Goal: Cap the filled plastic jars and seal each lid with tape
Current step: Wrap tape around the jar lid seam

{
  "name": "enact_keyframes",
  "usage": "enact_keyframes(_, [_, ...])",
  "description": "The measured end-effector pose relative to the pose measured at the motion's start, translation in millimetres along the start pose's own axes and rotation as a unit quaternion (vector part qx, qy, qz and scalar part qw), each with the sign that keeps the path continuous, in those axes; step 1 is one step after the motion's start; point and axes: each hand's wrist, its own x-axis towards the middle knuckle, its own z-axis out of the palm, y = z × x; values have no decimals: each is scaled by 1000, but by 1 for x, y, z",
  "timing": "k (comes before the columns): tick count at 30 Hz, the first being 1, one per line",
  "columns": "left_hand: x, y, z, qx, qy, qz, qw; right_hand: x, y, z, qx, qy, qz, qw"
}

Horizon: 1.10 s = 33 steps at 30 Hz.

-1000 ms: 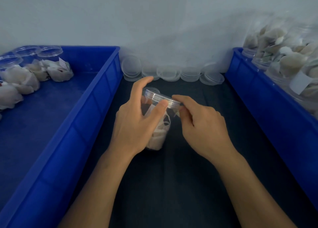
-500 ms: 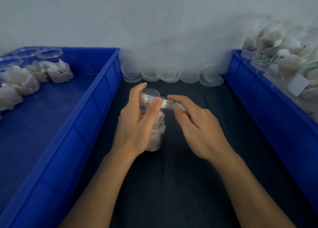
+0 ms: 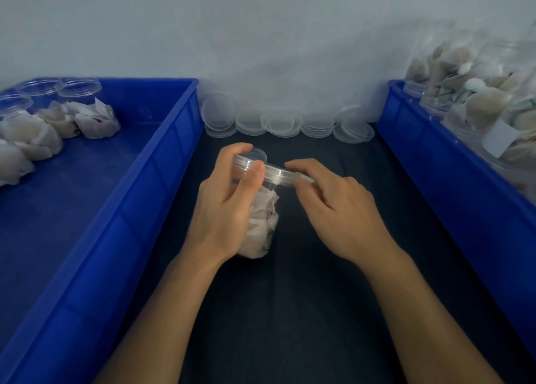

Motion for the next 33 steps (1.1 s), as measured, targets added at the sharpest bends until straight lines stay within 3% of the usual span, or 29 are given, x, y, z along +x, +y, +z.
enact_keyframes(9, [2, -5, 1, -100, -33, -22, 994, -1, -1, 3, 39, -48, 2, 998])
enact_keyframes(14, [2, -7, -3, -103, -63, -41, 992, -2, 0, 2, 120, -57, 2, 991])
enact_keyframes(17, [2, -4, -1, -41, -56, -41, 997, -2, 1, 2, 134, -52, 5, 990])
enact_keyframes(21, [-2, 3, 2, 72, 90, -12, 993, -3, -1, 4, 115, -45, 16, 992])
enact_keyframes(23, [-6, 8, 6, 118, 125, 6, 985, -4, -5, 7, 105, -41, 18, 993])
enact_keyframes(29, [-12, 12, 17, 200, 60, -17, 978, -6, -9, 3, 129, -64, 30, 989])
enact_keyframes(33, [-7, 8, 9, 149, 65, -38, 986, -6, -8, -1, 119, -64, 22, 991])
